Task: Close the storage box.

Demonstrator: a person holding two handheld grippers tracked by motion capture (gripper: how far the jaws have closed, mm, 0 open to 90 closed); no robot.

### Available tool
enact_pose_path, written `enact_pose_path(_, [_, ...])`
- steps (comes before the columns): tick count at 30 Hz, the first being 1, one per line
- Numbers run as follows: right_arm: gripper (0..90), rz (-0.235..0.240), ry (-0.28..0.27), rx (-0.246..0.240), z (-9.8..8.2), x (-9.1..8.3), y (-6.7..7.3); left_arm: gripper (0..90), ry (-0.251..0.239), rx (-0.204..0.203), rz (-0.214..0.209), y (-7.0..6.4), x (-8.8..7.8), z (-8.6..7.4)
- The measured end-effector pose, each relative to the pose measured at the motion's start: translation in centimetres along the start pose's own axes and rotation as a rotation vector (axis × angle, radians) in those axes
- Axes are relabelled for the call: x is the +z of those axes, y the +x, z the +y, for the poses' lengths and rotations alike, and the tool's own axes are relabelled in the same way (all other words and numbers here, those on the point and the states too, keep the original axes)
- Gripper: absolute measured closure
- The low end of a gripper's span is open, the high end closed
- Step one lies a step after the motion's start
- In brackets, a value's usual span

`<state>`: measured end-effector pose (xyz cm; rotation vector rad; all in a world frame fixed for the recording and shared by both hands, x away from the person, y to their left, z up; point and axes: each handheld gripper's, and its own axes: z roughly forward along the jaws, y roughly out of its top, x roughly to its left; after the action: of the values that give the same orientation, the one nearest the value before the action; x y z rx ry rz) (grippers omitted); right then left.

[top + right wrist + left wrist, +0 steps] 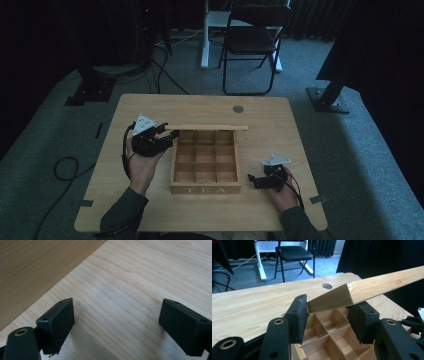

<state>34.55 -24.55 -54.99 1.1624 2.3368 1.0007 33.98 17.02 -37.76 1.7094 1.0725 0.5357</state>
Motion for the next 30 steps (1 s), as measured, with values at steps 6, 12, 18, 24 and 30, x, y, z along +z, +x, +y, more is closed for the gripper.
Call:
enact_pose_path(6, [12.8, 0.0, -0.002, 0.001, 0.0, 0.0, 0.0, 49.9, 0.006, -0.007, 0.0, -0.2, -0.1, -0.4])
enact_pose_path(12, [12.8, 0.0, -0.003, -0.002, 0.0, 0.0, 0.0, 47.9, 0.015, -0.014, -0.001, -0.2, -0.1, -0.7])
enact_pose_path(18, [12.8, -0.001, -0.004, -0.002, 0.0, 0.0, 0.0, 47.9, 0.017, 0.0, 0.009, -0.6, -0.3, -1.3])
enact_pose_path(24, [12.8, -0.001, -0.002, -0.002, 0.0, 0.0, 0.0, 47.5, 0.022, 0.002, 0.005, -0.7, -0.4, -1.6])
enact_pose_path(30, [12.8, 0.0, -0.002, 0.0, 0.0, 0.0, 0.0, 46.8, 0.028, 0.004, 0.001, -0.8, -0.5, -2.0])
